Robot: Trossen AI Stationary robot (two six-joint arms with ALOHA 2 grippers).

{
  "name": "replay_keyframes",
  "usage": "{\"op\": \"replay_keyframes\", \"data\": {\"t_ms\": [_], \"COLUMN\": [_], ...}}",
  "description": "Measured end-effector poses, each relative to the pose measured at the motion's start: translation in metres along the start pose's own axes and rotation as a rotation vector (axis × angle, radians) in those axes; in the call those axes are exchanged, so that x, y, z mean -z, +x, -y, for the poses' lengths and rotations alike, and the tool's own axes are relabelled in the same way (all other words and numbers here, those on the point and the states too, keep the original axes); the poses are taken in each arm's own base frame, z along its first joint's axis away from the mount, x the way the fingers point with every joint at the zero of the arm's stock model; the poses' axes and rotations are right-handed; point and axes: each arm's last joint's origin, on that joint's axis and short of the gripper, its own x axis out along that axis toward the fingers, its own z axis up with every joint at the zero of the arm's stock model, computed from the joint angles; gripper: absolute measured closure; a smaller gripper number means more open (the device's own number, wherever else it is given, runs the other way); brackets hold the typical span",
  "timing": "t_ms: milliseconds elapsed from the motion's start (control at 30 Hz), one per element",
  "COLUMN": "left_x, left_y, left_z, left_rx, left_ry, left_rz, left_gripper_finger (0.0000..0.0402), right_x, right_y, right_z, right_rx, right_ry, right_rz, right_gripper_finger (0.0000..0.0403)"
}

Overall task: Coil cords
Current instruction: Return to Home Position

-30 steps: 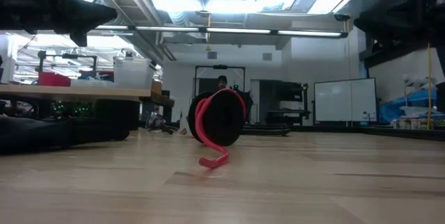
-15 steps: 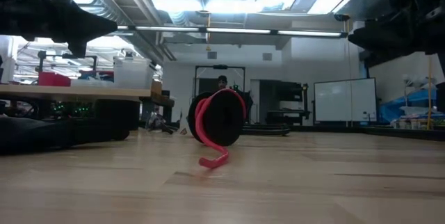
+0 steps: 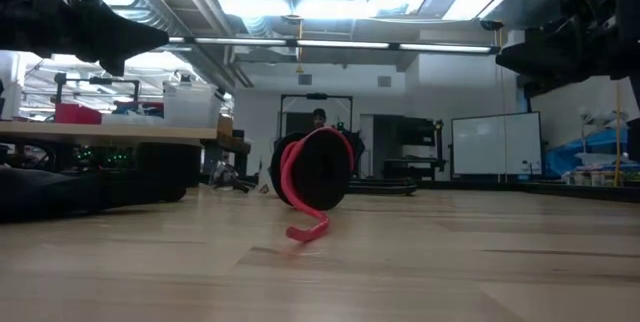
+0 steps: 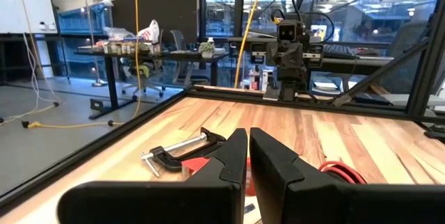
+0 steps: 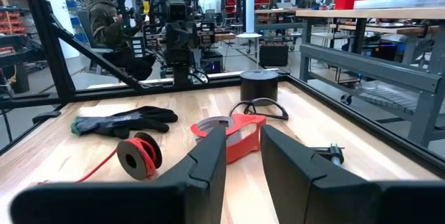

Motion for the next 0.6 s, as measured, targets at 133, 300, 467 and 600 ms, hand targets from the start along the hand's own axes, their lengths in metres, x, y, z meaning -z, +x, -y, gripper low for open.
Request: {"op": "replay_keyframes", "data": {"t_ms": [133,300,467,600], "left_x": [0.0000,0.0000,0.0000,0.0000], "left_y": [0.0000,0.0000,0.0000,0.0000], "left_z": [0.0000,0.0000,0.0000,0.0000], "left_rx": [0.000,0.000,0.001,0.001], "left_ry": [0.003,0.001,-0.002,-0.002], "left_rz": [0.000,0.000,0.000,0.000], "left_gripper_finger": [0.0391,0.0391,0.0391,0.0391], "right_x": [0.0001,0.0002,0.0003,0.0003], "right_y": [0.0000,0.0000,0.0000,0.0000], "right_z": [-0.0001,-0.0004,-0.0004,-0.0004], "right_rx": [-0.003,-0.012,-0.012,-0.012], "right_ry": [0.000,0.000,0.000,0.000], "right_rz": [-0.001,-0.003,-0.003,-0.003], "right_gripper_finger": [0.0308,0.0308,0.0308,0.0308]}}
